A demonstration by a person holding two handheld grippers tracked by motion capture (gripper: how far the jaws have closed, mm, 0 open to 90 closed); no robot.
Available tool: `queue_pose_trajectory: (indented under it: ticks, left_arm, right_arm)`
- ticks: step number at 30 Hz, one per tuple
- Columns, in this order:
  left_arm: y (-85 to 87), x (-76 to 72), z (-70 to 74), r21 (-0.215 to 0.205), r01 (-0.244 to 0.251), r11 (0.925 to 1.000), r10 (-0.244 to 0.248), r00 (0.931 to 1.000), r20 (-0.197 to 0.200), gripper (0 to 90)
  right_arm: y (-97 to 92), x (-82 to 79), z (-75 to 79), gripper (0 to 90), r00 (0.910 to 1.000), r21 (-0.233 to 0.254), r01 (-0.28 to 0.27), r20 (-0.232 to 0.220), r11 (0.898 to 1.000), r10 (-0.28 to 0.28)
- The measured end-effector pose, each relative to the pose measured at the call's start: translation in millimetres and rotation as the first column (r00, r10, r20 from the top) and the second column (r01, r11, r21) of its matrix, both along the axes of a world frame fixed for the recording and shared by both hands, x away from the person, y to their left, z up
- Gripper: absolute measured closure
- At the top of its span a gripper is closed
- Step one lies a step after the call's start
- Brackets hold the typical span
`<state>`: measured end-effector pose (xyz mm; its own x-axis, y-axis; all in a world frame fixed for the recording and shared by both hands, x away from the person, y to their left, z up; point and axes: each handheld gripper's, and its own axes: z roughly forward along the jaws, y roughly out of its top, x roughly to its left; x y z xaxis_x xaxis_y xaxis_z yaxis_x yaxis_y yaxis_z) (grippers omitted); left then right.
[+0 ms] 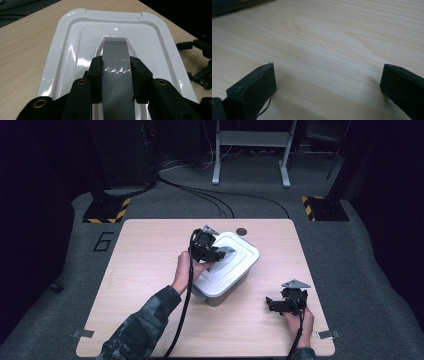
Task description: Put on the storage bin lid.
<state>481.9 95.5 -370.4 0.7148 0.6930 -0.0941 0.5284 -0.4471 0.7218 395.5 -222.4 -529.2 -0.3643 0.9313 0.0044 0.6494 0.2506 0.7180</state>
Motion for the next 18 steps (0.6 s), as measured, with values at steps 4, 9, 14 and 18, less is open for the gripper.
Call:
queue_pose_trajectory:
  ticks: [4, 9, 14, 18]
  left_arm:
    - [-2.9, -1.5, -1.8, 0.014, 0.003, 0.9999, -0.003, 0.9999, 0.015, 64.4]
    - [-1.9, -3.4, 0.3, 0.014, 0.003, 0.9999, -0.004, 0.9996, 0.027, 54.9]
    - [4.2, -5.7, 4.0, 0.003, 0.01, 0.9999, -0.01, 0.9995, 0.03, 41.6]
    - [14.2, -10.9, 9.0, -0.006, 0.025, 0.9997, -0.025, 0.9985, 0.048, 30.7]
  right_arm:
    - [0.0, 0.0, 0.0, 0.0, 1.0, 0.0, 0.0, 0.0, 1.0, 0.0]
    - [-0.1, 0.0, 0.0, 0.0, 1.0, 0.0, 0.0, 0.0, 1.0, 0.0]
    - [-0.1, 0.0, 0.0, 0.0, 1.0, 0.0, 0.0, 0.0, 1.0, 0.0]
    - [-0.1, 0.1, 0.0, 0.0, 1.0, 0.0, -0.001, 0.0, 1.0, 0.001]
